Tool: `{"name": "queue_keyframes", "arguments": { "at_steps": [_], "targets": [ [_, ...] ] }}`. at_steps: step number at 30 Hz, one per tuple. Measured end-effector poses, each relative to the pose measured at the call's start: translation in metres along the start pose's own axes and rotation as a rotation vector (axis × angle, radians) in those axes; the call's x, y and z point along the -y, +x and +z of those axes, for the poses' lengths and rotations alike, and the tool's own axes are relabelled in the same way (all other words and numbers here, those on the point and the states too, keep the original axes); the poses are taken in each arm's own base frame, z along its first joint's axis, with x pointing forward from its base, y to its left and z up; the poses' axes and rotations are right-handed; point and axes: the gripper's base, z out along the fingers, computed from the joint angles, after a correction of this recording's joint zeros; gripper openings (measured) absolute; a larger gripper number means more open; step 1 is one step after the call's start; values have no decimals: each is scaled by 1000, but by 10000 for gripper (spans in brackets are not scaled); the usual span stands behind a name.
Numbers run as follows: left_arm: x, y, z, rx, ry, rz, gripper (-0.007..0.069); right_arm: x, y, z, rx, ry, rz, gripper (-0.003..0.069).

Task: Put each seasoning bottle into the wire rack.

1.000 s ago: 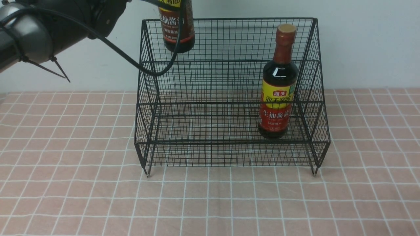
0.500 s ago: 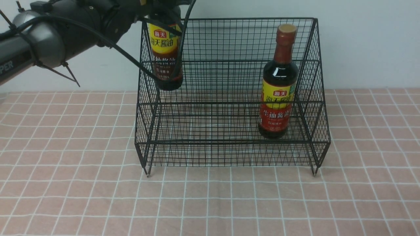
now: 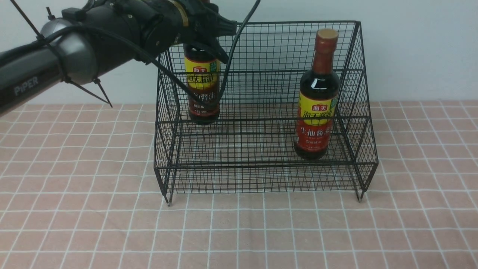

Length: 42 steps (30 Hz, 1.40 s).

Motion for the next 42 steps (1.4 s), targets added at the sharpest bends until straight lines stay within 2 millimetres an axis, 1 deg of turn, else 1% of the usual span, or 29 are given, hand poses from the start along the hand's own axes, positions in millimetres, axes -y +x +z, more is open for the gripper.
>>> {"name": "queue_keyframes", "arguments": {
  "at_steps": [4,15,18,22,23,25,28,29,30,34,37,38,39,40,41,42],
  "targets": [
    [2,11,7,-53,-8,-2,257,0,0,0,0,0,0,-14],
    [2,9,6,-72,-19,-14,261,0,0,0,0,0,0,-14],
    [1,8,1,-89,-30,-16,293,0,0,0,0,0,0,-14],
    [2,-3,-10,-69,-32,-18,377,0,0,0,0,0,0,-14],
    [1,-9,-16,-51,-33,-13,401,0,0,0,0,0,0,-14],
    [0,-18,-25,-29,-39,6,421,0,0,0,0,0,0,-14],
    [-2,-31,-42,-4,-55,26,428,0,0,0,0,0,0,-14],
    [-2,-32,-43,-3,-57,26,428,0,0,0,0,0,0,-14],
    [-4,-40,-55,11,-69,36,427,0,0,0,0,0,0,-14],
    [-9,-60,-87,39,-98,36,421,0,0,0,0,0,0,-14],
    [-14,-74,-119,47,-129,21,370,0,0,0,0,0,0,-14],
    [-16,-77,-128,44,-140,16,346,0,0,0,0,0,0,-14],
    [-17,-78,-132,37,-148,13,332,0,0,0,0,0,0,-14],
    [-20,-84,-151,34,-167,5,264,0,0,0,0,0,0,-14],
    [-21,-85,-156,31,-173,2,254,0,0,0,0,0,0,-14],
    [-24,-88,-173,16,-195,-1,180,0,0,0,0,0,0,-14]
  ]
}}
